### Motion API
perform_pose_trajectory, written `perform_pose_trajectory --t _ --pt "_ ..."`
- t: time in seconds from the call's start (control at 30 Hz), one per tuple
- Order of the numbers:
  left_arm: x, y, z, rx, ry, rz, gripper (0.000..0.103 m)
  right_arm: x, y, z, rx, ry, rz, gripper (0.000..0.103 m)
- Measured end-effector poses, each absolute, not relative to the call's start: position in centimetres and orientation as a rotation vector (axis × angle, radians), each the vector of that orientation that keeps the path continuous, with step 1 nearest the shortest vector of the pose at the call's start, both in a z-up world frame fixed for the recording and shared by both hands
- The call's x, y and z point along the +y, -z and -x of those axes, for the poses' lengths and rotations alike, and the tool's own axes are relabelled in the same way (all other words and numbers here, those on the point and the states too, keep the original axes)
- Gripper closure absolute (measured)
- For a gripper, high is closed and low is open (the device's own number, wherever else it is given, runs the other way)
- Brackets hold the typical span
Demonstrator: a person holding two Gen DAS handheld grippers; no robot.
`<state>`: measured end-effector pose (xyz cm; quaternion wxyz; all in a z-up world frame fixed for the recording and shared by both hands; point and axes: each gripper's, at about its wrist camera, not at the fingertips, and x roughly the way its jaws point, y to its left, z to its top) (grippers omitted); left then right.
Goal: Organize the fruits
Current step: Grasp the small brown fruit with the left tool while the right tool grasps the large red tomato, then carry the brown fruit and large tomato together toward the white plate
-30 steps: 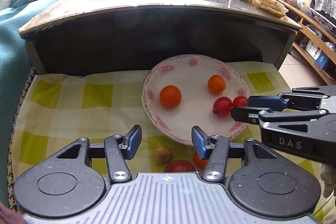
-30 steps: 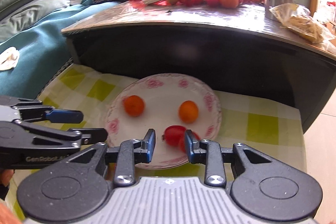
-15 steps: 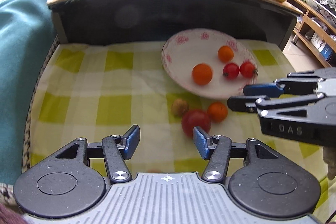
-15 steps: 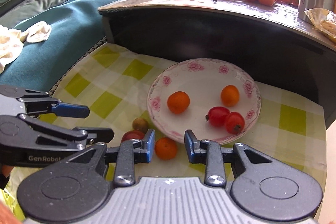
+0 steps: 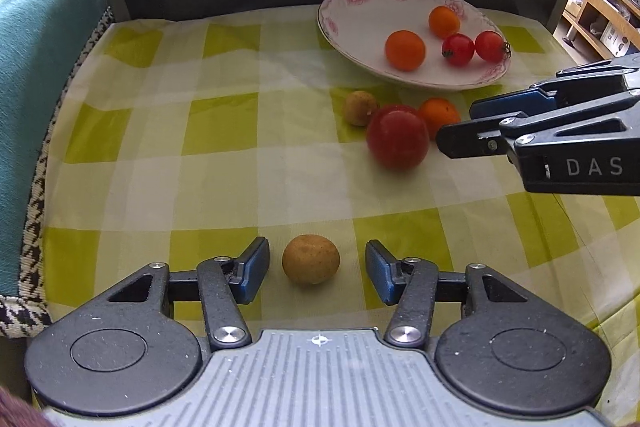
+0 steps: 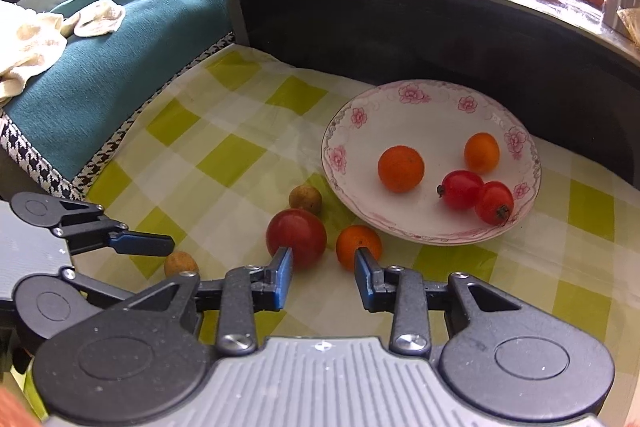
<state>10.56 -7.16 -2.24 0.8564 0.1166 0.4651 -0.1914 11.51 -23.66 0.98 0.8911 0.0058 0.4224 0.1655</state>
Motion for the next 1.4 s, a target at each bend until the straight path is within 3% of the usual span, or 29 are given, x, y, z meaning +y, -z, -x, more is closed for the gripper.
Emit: perform_pose_trajectory --t 0.2,0.6,0.7,0.8,1.4 --pt "-7.2 2.0 -10.3 0.961 0.422 -0.245 0.065 -23.0 -0.6 -11.6 0.869 -0.386 -0.007 0.063" --pt "-6.9 2.2 -9.8 0.969 0.451 -0.243 0.063 -20.6 0.9 -13.5 0.839 -0.390 0.046 0.050" --pt "-6.8 2.2 -9.8 0.966 0.455 -0.244 0.063 -20.0 1.7 -14.0 0.864 -0.398 0.066 0.050" --pt "-6.8 2.2 -9.8 0.966 0.458 -0.246 0.062 -19.3 2.3 -13.7 0.865 -0.375 0.115 0.059" --pt "-8.1 2.3 -8.0 0.941 0.526 -0.287 0.063 -24.5 1.0 -6.0 0.973 -0.272 0.112 0.060"
